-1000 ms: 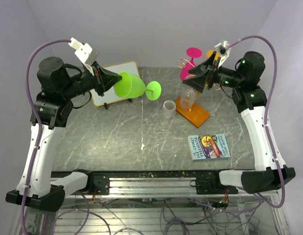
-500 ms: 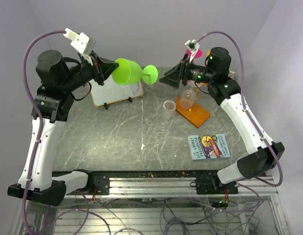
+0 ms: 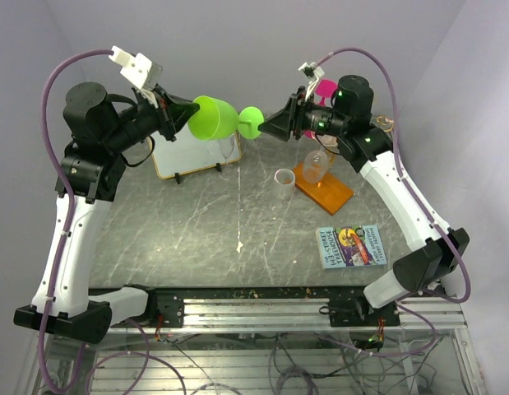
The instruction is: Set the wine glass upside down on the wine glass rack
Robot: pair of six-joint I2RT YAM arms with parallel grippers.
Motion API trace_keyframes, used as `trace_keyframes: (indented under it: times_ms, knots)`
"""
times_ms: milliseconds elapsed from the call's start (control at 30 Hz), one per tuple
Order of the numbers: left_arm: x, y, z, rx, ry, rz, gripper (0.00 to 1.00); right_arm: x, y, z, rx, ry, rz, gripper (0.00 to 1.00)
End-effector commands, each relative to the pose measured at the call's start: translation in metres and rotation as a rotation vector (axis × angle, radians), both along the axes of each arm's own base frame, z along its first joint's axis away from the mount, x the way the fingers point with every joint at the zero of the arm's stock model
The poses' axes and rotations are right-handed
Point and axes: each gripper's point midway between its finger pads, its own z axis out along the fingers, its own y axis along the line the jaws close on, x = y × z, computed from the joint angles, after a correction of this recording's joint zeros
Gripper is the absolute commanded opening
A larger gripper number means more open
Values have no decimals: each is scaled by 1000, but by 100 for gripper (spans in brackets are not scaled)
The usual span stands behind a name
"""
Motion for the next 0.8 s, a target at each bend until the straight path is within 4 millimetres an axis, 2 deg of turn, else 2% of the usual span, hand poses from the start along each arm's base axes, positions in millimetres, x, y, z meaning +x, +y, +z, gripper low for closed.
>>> trace_keyframes:
  times_ms: [0,333,767]
  knots:
    - [0,6,17,5,-85,24,7,-2,10,11,32,0,22,42]
    - [0,7,14,22,-94,27,7,-1,21,6,74,69,62,29]
    - [3,4,9,19,-83,15,7,1,23,9,86,71,56,25]
